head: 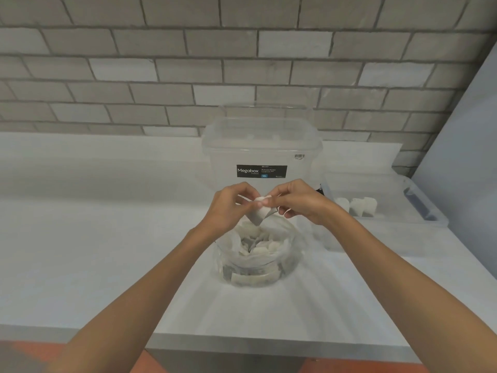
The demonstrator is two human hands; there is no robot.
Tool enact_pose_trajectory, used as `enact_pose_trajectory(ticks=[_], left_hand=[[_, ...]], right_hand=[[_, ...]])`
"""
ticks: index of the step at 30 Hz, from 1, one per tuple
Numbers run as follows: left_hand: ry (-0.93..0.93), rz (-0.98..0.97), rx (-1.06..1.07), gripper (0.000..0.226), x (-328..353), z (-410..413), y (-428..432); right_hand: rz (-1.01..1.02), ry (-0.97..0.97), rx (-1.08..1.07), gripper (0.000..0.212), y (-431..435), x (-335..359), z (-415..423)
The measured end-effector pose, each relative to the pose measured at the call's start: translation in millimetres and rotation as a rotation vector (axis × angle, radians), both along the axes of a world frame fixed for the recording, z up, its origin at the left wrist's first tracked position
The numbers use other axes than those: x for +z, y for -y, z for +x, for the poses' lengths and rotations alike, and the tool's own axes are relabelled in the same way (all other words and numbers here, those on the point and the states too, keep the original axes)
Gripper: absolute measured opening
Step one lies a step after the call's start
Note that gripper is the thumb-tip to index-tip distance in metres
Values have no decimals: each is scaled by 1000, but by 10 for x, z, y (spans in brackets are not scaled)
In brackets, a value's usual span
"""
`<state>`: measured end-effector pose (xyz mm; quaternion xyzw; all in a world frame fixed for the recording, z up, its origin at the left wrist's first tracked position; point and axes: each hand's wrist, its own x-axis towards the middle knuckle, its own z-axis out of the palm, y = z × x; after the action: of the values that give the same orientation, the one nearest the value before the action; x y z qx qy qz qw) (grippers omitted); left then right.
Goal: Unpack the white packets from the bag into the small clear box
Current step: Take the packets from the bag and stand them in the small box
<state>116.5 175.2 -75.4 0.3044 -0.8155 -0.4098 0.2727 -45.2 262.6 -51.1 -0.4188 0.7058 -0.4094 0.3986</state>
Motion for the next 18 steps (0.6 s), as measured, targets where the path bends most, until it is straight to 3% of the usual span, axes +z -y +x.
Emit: enact_pose_trajectory(ticks=[8,18], left_hand=[[-4,51,139,8,13,100,144],[-182,422,176,27,71,121,112]], right_hand=[[-69,169,-91,9,-11,-54,-89],[-151,400,-6,37,-102,-174,-38]])
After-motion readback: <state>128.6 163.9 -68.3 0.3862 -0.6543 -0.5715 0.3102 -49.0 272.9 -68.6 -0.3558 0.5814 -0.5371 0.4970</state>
